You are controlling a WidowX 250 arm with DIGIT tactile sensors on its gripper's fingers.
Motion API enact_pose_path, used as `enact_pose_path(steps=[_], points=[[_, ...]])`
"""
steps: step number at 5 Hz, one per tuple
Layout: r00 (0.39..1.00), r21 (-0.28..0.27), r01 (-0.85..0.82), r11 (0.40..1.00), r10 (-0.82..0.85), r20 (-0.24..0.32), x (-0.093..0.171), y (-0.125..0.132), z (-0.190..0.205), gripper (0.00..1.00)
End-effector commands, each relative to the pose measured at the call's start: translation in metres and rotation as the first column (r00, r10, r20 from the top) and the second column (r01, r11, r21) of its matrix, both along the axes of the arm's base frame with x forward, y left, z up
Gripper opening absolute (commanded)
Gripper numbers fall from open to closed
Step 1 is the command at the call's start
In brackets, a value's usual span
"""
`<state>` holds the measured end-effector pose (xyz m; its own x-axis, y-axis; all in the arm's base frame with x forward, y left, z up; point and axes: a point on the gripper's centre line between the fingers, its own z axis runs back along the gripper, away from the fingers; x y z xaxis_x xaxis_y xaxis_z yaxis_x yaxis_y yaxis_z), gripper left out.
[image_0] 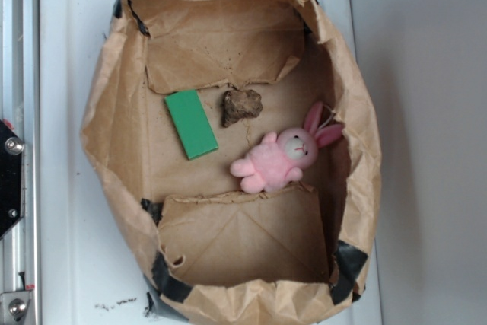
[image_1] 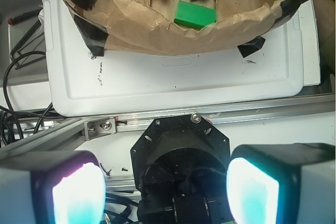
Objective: Grab the pink bunny.
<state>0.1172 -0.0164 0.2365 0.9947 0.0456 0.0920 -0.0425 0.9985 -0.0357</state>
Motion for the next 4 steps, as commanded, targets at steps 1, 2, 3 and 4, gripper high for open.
enact_pose_path(steps=[1,2,3,4], points=[[1.000,0.000,0.000,1.000,0.000,0.000,0.000,0.000,0.000,1.00],[0.996,0.013,-0.009,1.000,0.008,0.084,0.046,0.003,-0.001,1.00],[0.995,-0.003,-0.032,0.999,0.032,0.093,0.085,0.014,-0.003,1.00],[0.993,-0.019,-0.041,0.999,0.043,0.107,0.111,0.024,-0.011,1.00]])
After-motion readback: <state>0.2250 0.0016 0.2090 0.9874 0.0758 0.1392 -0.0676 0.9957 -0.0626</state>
